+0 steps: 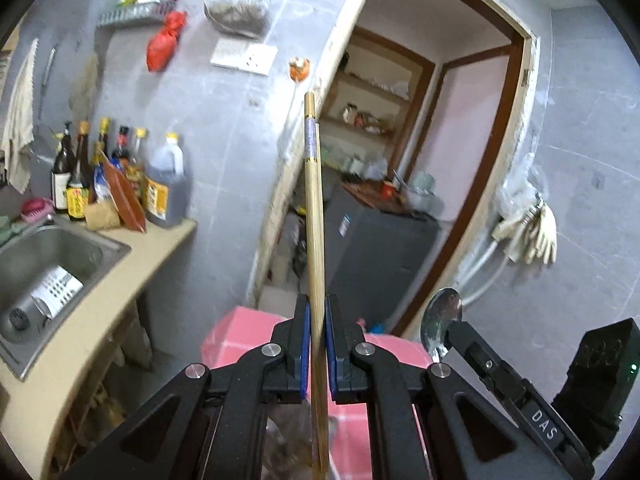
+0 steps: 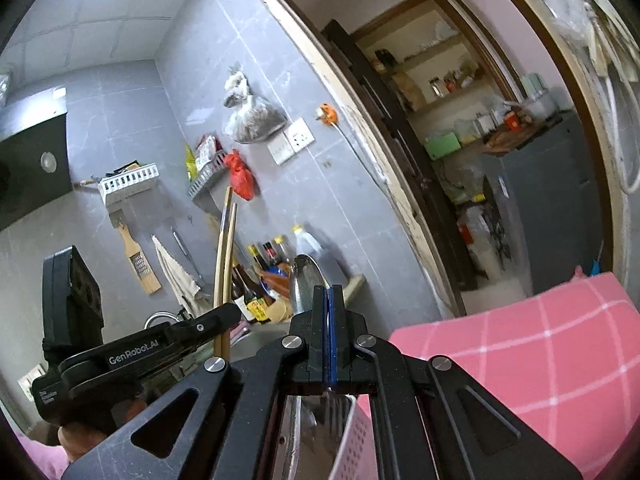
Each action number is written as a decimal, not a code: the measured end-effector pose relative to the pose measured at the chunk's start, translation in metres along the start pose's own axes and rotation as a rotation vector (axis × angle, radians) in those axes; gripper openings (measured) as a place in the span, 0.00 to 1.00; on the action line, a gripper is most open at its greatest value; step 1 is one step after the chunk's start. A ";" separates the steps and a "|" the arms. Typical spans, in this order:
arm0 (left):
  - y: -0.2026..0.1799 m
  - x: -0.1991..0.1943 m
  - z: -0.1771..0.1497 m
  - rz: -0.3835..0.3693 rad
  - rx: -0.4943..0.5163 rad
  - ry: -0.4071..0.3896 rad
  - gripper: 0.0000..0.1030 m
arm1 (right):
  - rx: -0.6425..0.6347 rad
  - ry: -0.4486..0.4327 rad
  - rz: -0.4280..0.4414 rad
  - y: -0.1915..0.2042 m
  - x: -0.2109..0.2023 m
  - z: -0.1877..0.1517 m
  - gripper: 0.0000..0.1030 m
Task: Organize utensils
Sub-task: 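Lift the chopstick with the left tool while the right tool carries the spoon to the caddy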
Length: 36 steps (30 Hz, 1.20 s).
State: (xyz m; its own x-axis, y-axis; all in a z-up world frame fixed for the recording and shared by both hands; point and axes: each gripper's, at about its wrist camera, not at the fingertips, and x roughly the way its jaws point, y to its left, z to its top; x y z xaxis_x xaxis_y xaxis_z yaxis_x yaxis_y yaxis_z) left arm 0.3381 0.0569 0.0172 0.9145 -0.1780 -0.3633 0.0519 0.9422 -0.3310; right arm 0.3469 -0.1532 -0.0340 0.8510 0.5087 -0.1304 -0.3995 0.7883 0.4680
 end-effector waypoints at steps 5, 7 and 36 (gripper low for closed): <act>0.020 0.014 -0.010 -0.008 -0.042 -0.024 0.07 | -0.005 -0.003 0.057 -0.003 0.025 -0.022 0.01; 0.022 0.018 -0.016 -0.009 -0.043 -0.032 0.07 | -0.013 -0.003 0.058 -0.005 0.033 -0.031 0.01; 0.035 0.014 -0.078 -0.025 0.039 -0.092 0.07 | -0.110 0.014 0.037 -0.016 0.033 -0.073 0.01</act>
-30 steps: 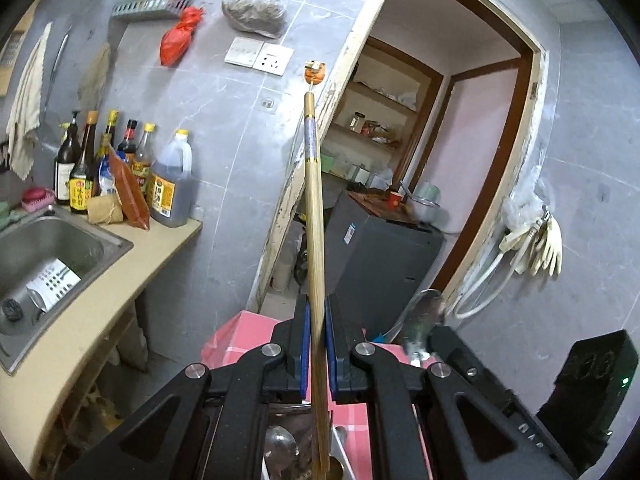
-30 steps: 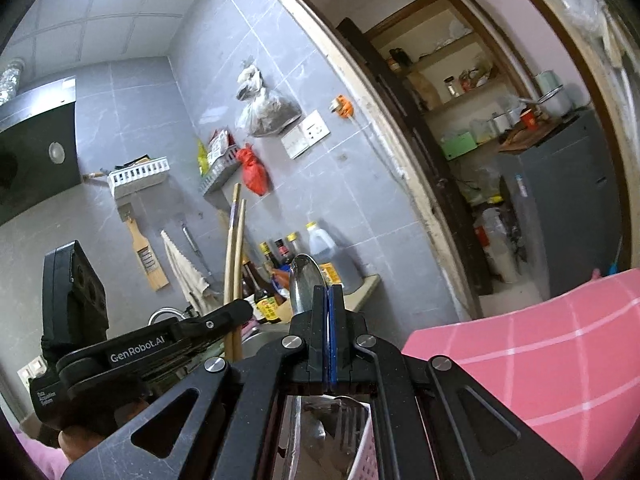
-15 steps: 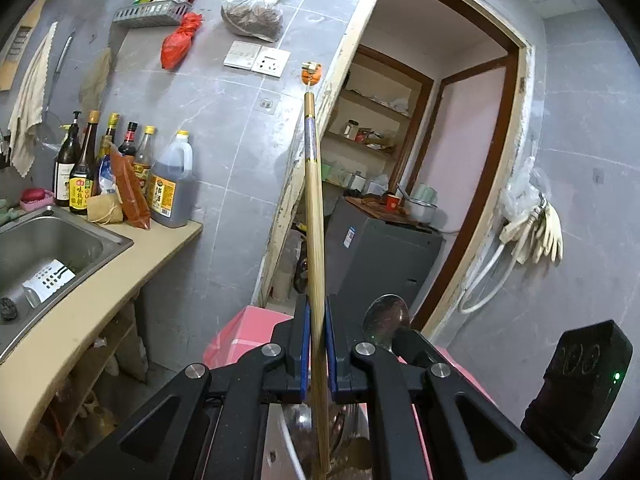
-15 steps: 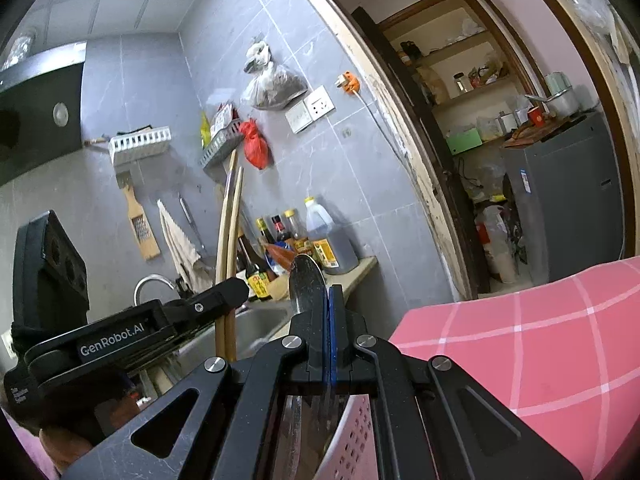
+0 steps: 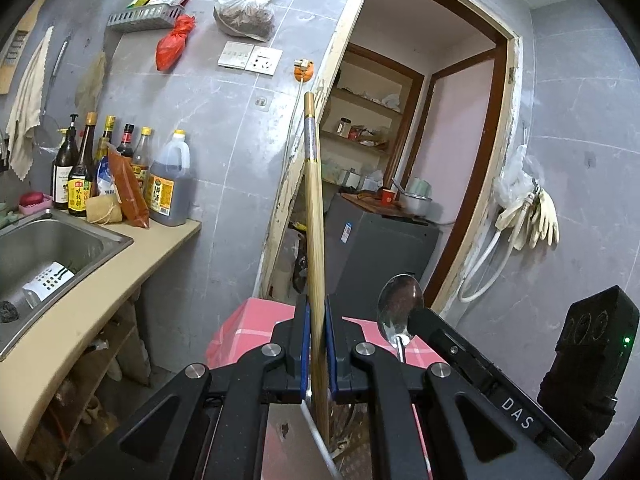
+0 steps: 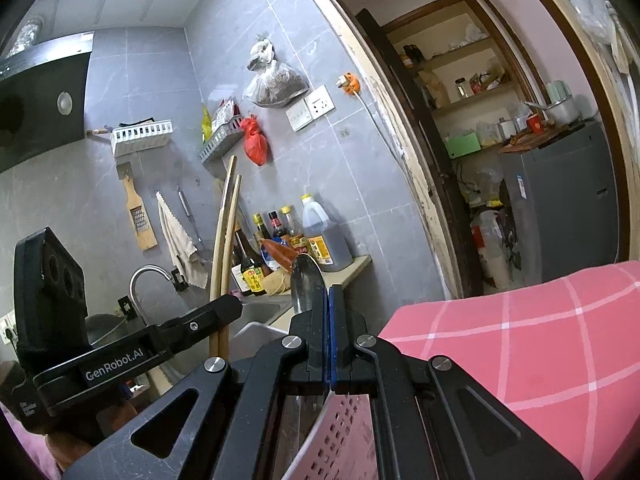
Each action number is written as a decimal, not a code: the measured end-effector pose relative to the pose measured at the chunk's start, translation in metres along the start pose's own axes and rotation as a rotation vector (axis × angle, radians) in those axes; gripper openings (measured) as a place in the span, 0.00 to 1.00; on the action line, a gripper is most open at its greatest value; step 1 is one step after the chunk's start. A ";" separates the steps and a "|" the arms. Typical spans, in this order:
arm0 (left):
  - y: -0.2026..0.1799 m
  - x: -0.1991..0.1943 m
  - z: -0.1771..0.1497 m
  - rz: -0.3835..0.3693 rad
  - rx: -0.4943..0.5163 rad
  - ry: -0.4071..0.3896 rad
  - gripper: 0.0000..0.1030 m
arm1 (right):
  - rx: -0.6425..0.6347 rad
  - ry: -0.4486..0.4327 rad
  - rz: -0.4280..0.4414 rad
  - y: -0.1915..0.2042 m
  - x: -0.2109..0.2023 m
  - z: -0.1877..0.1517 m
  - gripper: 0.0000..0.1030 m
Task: Organize utensils
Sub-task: 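Lift the chopstick with the left tool while the right tool carries the spoon to the caddy, then lower the chopstick into the caddy and open the left tool while the right tool lowers the spoon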
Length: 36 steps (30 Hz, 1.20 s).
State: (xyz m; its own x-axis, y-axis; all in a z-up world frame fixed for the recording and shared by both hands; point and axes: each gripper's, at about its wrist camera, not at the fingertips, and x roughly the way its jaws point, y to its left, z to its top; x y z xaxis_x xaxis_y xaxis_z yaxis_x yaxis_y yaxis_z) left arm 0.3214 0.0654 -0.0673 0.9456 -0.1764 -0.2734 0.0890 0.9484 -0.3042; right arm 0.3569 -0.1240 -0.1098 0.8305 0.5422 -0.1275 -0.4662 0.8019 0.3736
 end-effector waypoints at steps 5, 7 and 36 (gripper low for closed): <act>0.000 0.003 0.000 0.003 0.004 -0.009 0.07 | -0.015 -0.027 0.003 0.002 0.004 0.004 0.01; 0.000 0.003 -0.001 0.004 0.007 -0.007 0.07 | -0.014 -0.023 0.011 0.002 0.004 0.003 0.01; -0.014 -0.025 -0.016 -0.022 0.179 0.062 0.07 | -0.120 0.007 0.001 0.014 -0.057 0.001 0.02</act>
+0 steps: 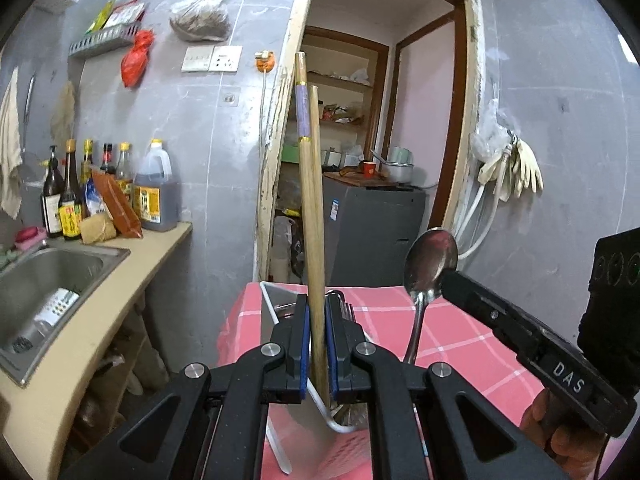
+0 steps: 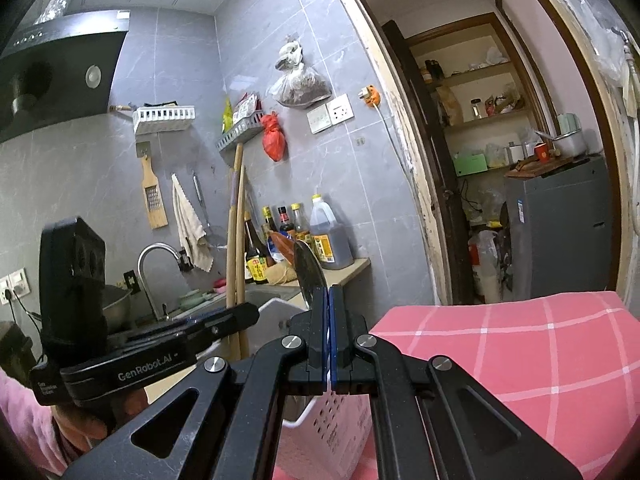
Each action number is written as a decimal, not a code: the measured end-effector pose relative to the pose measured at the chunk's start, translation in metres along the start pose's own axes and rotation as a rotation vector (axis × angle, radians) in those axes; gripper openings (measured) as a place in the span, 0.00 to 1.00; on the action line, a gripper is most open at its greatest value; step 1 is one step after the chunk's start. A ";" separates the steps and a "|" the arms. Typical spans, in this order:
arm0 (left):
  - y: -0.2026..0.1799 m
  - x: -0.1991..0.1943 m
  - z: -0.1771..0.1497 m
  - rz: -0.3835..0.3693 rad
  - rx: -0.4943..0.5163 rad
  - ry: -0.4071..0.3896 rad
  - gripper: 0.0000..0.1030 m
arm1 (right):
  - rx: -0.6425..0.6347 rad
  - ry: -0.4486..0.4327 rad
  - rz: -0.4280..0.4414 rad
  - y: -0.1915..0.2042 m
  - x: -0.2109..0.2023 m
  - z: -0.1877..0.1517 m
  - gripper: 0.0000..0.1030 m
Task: Organize utensils
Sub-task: 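Lower the chopstick into the caddy and open the left tool while the right tool lowers the spoon, then move both tools back over the silver knife and blue child spoon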
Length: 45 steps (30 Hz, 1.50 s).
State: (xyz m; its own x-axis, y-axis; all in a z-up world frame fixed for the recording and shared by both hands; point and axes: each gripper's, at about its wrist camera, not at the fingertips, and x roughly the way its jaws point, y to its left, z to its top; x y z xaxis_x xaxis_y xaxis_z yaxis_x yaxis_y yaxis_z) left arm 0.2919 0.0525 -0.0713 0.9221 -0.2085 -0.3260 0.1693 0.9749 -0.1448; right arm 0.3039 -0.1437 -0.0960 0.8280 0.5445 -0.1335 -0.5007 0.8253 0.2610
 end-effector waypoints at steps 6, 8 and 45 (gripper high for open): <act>0.001 0.003 0.000 -0.022 0.001 0.010 0.07 | 0.017 0.042 0.004 0.000 0.003 -0.013 0.02; 0.005 0.002 -0.002 -0.041 -0.016 0.018 0.07 | 0.017 0.052 0.001 0.000 0.004 -0.016 0.02; -0.019 -0.051 0.025 0.022 -0.135 0.013 0.70 | 0.067 0.024 -0.208 -0.006 -0.077 0.043 0.71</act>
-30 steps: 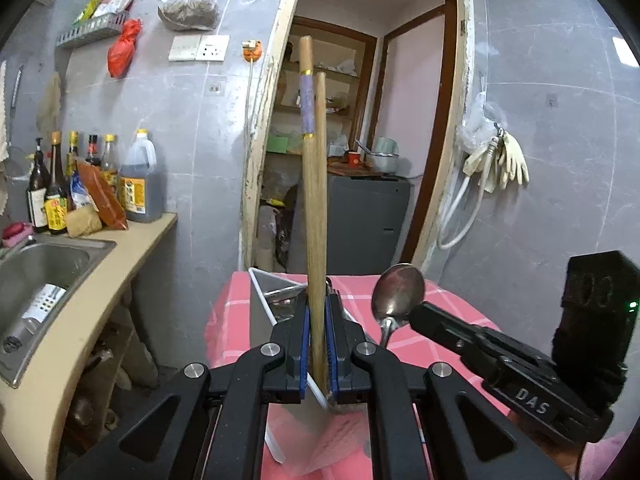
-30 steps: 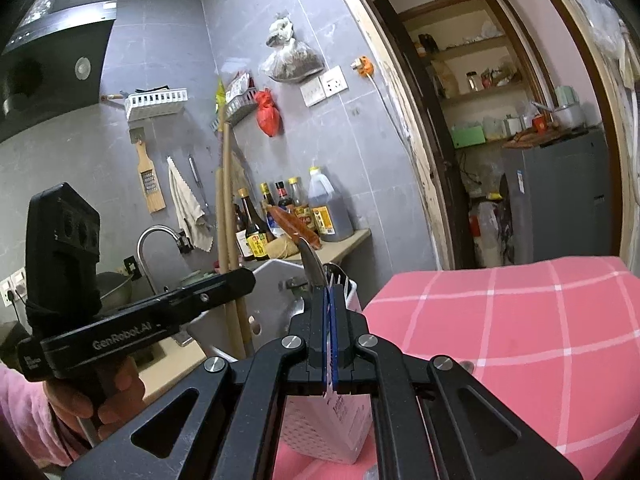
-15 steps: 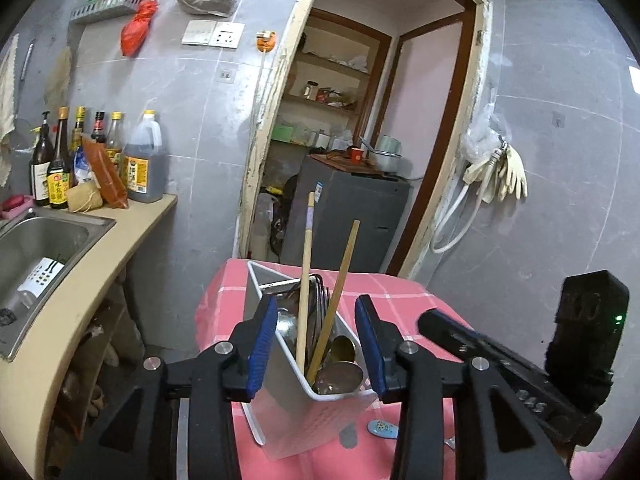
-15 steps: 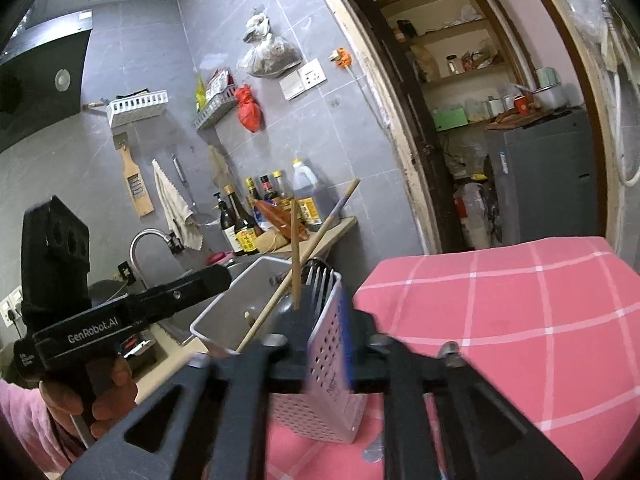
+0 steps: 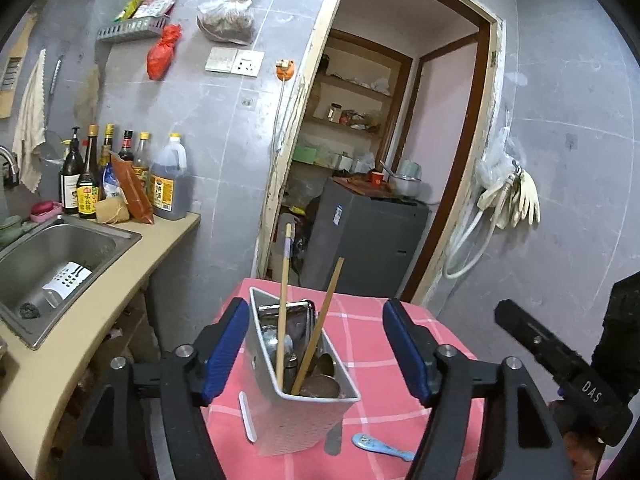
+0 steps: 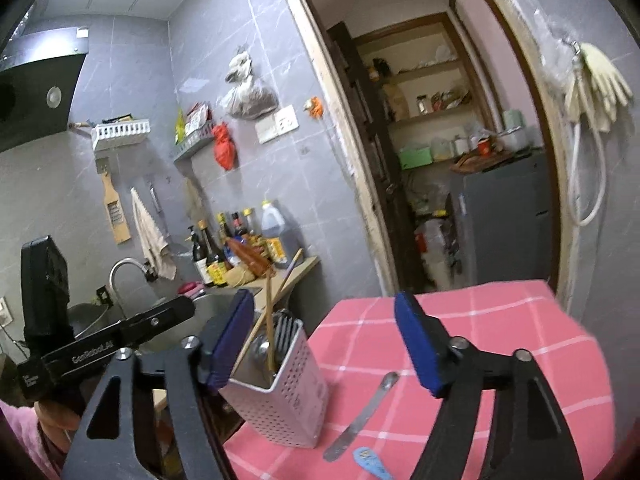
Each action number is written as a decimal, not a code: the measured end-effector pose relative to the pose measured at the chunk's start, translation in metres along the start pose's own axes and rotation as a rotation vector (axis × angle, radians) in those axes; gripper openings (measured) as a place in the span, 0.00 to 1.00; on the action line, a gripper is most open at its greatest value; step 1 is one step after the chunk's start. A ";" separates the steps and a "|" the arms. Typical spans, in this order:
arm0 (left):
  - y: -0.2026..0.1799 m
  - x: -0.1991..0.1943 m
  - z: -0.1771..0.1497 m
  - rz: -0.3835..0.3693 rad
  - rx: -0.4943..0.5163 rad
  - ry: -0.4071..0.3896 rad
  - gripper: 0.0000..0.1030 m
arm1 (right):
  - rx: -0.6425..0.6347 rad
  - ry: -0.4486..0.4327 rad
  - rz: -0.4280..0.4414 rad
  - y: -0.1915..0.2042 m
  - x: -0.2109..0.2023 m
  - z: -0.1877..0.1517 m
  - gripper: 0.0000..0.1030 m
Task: Organize utensils
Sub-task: 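Move both tools back over the silver knife and blue child spoon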
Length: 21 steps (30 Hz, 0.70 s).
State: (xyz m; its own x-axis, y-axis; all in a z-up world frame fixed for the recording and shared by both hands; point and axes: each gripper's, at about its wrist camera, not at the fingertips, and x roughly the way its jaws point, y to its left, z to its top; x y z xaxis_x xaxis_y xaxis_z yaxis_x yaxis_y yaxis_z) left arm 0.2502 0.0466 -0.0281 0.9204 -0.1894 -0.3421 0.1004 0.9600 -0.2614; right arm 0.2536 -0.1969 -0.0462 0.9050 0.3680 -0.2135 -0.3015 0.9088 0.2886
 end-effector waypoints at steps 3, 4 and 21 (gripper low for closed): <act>-0.008 -0.010 0.001 0.028 -0.005 -0.032 0.83 | 0.000 -0.031 -0.039 -0.006 -0.015 0.009 0.85; -0.012 -0.013 0.002 0.036 -0.007 -0.043 0.85 | -0.001 -0.039 -0.044 -0.007 -0.019 0.013 0.88; -0.038 -0.032 -0.037 0.182 -0.037 -0.001 1.00 | -0.061 0.117 -0.102 -0.053 -0.053 0.005 0.99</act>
State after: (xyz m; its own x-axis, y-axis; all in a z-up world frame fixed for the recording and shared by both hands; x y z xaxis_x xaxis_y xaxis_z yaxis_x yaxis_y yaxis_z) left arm 0.2031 0.0089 -0.0410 0.9227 -0.0133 -0.3854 -0.0812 0.9702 -0.2281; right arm 0.2234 -0.2654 -0.0455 0.8918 0.2905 -0.3470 -0.2306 0.9515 0.2038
